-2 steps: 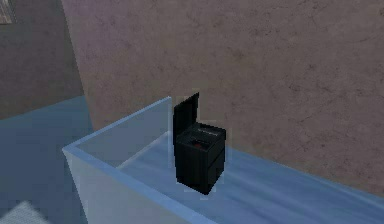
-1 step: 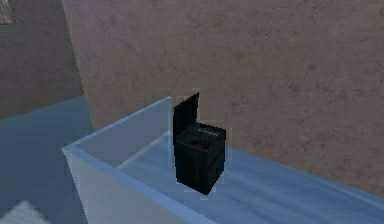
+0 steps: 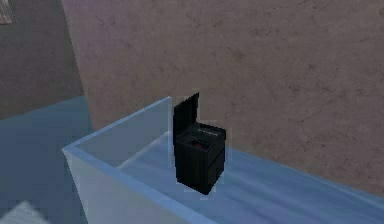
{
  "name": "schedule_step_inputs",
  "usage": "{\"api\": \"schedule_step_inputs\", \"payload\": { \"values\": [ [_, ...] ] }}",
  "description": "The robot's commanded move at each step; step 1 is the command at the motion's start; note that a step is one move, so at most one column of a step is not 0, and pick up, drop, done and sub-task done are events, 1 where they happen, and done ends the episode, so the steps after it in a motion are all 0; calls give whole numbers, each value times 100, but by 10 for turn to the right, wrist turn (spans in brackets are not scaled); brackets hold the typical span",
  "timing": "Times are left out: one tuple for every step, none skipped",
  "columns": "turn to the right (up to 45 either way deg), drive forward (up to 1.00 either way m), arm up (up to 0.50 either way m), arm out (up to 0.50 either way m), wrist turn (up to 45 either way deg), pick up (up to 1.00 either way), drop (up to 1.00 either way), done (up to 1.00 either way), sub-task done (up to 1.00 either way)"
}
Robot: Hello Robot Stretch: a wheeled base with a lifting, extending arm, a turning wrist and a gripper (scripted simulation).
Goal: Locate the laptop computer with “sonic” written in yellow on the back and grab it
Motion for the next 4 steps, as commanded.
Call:
{"api": "schedule_step_inputs", "payload": {
  "values": [
    [0,0,-40,0,0,0,0,0,0],
    [0,0,10,0,0,0,0,0,0],
    [0,0,0,0,-450,0,0,0,0],
    [0,0,0,0,-450,0,0,0,0]
  ]
}}
